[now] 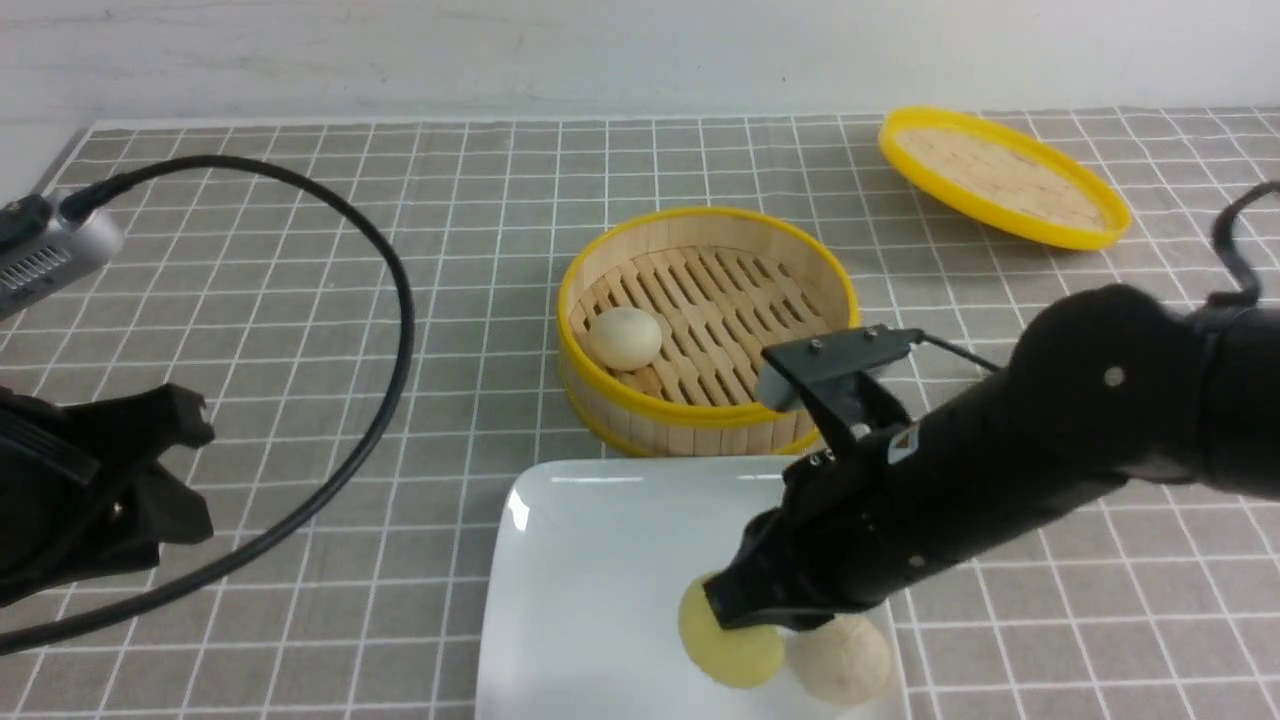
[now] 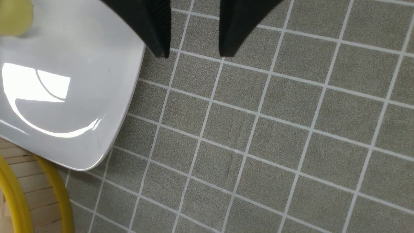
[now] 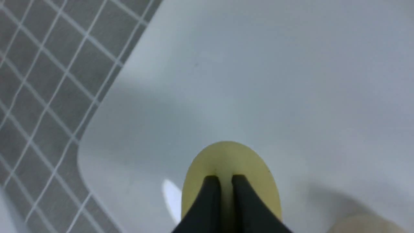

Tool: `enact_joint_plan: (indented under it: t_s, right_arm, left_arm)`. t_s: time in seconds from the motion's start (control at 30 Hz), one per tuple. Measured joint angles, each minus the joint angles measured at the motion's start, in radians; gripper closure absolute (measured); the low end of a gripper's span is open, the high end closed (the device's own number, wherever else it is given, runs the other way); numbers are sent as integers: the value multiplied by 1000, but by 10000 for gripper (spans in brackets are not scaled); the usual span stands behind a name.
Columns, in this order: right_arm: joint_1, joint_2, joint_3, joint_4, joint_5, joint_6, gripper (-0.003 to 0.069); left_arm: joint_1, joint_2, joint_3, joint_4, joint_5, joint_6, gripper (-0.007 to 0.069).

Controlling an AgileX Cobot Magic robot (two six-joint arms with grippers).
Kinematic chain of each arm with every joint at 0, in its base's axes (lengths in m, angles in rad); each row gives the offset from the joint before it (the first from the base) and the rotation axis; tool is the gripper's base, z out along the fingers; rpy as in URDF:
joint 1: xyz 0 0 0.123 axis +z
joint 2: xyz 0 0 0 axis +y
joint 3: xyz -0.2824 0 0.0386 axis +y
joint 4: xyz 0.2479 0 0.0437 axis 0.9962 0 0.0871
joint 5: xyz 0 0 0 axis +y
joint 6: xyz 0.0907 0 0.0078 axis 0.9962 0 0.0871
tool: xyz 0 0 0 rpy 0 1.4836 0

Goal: Put the steamed buns into the plate on the grey tablecloth.
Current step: 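Move the steamed bun from the bamboo steamer onto the white plate with the right gripper, then reach into the bamboo steamer and grasp a bun with the left gripper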

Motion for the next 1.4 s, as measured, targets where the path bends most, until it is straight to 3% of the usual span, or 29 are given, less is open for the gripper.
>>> enact_joint_plan:
  t_s: [0.13, 0.37, 0.4, 0.57, 0.67, 0.77, 0.97, 1.1, 1.27, 1.4]
  right_arm:
    - [0, 74, 1, 16, -77, -12, 592]
    - [-22, 110, 0, -14, -182, -43, 408]
    - [-47, 102, -8, -35, -188, -45, 349]
    - [-141, 43, -46, -85, -105, -48, 240]
    - [-205, -15, -81, -110, -2, -48, 228]
    - [-264, -99, -120, -152, 126, -41, 265]
    - [-402, -313, -167, -271, 419, 44, 491]
    - [-475, -460, -167, -364, 596, 114, 659]
    - [-490, -590, -167, -412, 704, 176, 673]
    - [-490, -631, -167, -414, 735, 187, 673]
  left_arm:
    - [0, 0, 0, 7, 3, 0, 381]
    - [0, 0, 0, 10, 10, 0, 381]
    - [0, 0, 0, 10, 10, 0, 381]
    - [0, 0, -2, 10, 11, 0, 381]
    - [0, 18, -40, 11, 41, 0, 381]
    - [0, 64, -122, 10, 103, 15, 381]
    - [-9, 274, -403, -67, 283, 120, 381]
    - [-112, 446, -525, -73, 288, 154, 381]
    - [-302, 653, -702, 1, 261, 129, 381]
    - [-388, 821, -908, 89, 263, 55, 375]
